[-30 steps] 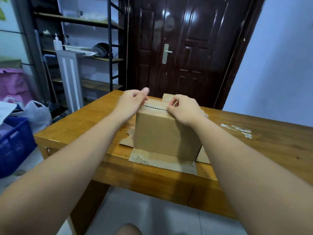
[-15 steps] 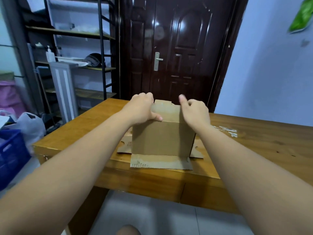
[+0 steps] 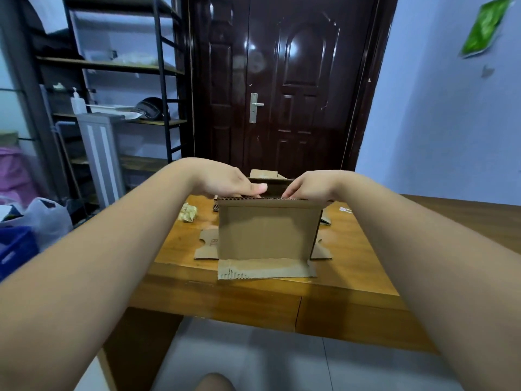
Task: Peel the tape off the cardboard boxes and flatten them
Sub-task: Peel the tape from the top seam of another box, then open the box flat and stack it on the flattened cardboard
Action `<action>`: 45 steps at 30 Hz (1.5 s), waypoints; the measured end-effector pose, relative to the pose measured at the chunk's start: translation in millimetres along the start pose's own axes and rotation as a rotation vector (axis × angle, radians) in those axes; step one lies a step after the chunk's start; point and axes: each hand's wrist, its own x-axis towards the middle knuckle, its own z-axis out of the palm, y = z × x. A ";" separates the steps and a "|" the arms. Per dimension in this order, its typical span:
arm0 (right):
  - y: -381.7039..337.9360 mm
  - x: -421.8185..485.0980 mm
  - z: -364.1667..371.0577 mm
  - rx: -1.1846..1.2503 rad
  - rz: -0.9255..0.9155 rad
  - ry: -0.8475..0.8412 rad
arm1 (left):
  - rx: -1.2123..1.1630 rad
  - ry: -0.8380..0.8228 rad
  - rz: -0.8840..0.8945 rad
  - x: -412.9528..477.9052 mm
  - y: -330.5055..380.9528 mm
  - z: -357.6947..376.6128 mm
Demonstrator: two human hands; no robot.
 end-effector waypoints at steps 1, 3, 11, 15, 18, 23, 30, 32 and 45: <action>-9.3 -0.4 -1.3 -0.126 -0.020 -0.041 | -0.018 -0.024 -0.002 2.2 1.5 1.5; -17.2 2.9 -1.4 -0.204 -0.023 -0.096 | -0.020 -0.027 -0.019 5.5 5.2 7.3; 15.1 17.2 14.3 0.059 0.088 -0.095 | 0.311 0.143 -0.143 33.3 11.5 25.8; 26.9 17.4 17.6 0.189 0.083 -0.027 | 0.177 0.290 -0.126 32.8 7.7 26.0; 41.1 12.9 15.4 0.412 0.070 0.118 | -0.043 0.495 -0.107 30.0 -4.6 24.0; 59.4 -0.3 18.6 0.715 0.167 0.439 | -0.688 0.470 0.156 20.2 -32.6 31.5; 69.4 -15.6 19.2 1.307 0.321 0.501 | -0.857 0.416 0.267 35.8 -52.7 68.0; 72.5 -18.2 20.1 1.337 0.314 0.495 | -0.866 0.398 0.279 43.2 -58.2 75.4; 91.2 -21.5 31.4 0.995 0.210 0.790 | -1.146 0.545 0.266 51.3 -12.4 77.9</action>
